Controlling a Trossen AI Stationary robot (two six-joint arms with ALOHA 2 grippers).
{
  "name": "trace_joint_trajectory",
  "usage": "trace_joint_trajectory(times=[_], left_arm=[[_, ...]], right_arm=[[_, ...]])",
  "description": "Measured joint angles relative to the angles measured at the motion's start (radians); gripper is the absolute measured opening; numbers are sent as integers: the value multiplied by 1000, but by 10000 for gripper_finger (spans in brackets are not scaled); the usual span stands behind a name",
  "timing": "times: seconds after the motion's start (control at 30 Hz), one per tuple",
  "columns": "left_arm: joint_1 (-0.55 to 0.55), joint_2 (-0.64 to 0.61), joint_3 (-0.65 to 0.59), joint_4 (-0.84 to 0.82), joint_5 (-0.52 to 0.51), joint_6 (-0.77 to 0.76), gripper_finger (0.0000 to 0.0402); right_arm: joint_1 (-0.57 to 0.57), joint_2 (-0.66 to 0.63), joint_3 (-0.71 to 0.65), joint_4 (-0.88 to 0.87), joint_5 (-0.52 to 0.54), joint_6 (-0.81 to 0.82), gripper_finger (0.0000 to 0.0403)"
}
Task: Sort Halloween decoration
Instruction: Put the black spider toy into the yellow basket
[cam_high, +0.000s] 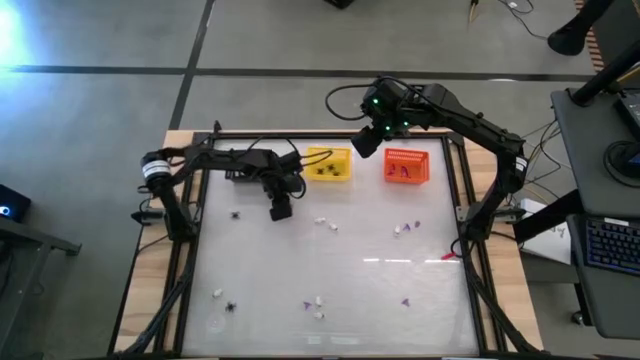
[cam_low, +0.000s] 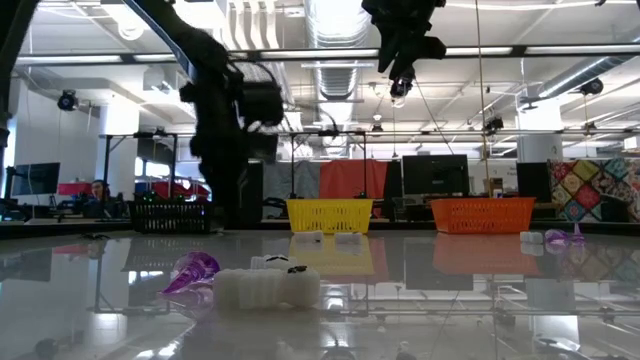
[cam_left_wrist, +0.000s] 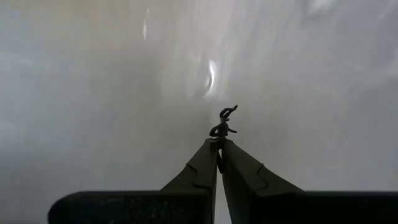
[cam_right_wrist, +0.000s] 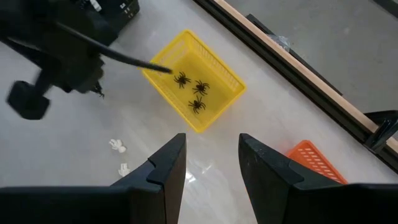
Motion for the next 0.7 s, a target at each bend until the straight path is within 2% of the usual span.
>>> trace_joint_trajectory(times=[0.27, 0.7], left_arm=[[20, -116, 16, 4, 2, -2, 0], [123, -98, 175, 85, 24, -13, 0]], right_arm=[[0, 0, 0, 1, 3, -25, 137], [0, 0, 0, 0, 4, -96, 137]])
